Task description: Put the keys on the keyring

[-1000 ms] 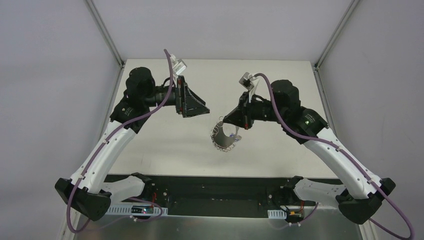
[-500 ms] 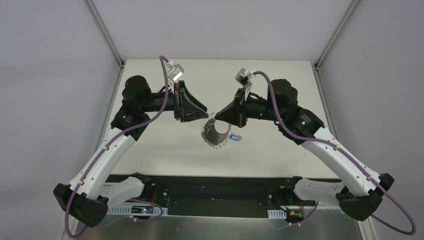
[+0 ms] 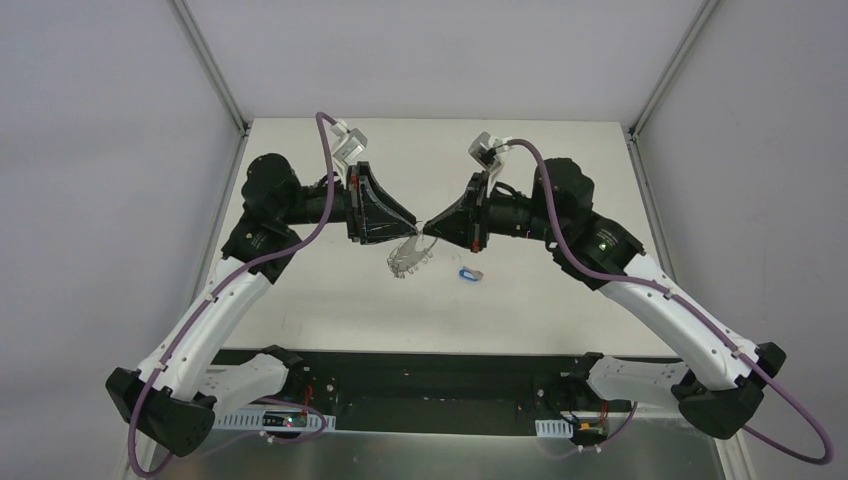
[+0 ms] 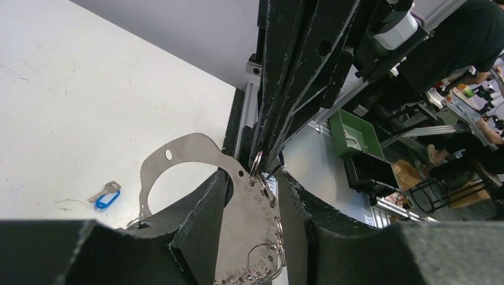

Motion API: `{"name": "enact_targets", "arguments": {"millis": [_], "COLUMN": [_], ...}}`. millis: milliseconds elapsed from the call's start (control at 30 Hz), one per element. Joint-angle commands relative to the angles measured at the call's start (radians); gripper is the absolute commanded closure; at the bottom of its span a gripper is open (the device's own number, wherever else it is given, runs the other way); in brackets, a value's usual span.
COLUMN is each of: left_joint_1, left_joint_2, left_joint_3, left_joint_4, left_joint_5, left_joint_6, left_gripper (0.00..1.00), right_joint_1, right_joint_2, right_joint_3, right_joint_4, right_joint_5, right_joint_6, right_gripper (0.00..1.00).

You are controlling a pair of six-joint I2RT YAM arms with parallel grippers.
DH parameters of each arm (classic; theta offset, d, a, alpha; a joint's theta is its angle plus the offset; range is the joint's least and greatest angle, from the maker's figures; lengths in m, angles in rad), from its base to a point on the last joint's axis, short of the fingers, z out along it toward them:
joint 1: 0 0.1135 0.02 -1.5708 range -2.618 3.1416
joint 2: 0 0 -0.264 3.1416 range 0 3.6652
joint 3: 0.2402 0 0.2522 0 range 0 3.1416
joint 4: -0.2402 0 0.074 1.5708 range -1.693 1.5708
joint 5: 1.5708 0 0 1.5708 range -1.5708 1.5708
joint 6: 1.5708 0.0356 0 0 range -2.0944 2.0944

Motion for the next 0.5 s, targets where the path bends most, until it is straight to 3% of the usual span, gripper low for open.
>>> {"name": "enact_targets", "arguments": {"millis": [0,333,467], "left_joint_1": [-0.009,-0.012,-0.014], "left_joint_2": [-0.025,-0.029,-0.027], "left_joint_3": [-0.006,-0.012,-0.016], "left_joint_4": [0.071,0.088,0.093], "left_joint_5": [0.045,0.056,0.064], "left_joint_6": [-0.016,-0.015,-0.012], "left_gripper": [0.63,0.77,0.92], "right_joint_1": [0.006,0.006,0.008], "right_joint_2": [0.009,0.013,0.015], "right_joint_3": [0.056,0.057,0.058], "right_joint_4": [0.090,0.111,0.112], "right_joint_5": [0.001,-0.005,-0.010], "right_joint_6": [0.023,0.036,0.040], "right_gripper": [1.00,1.00,1.00]}}
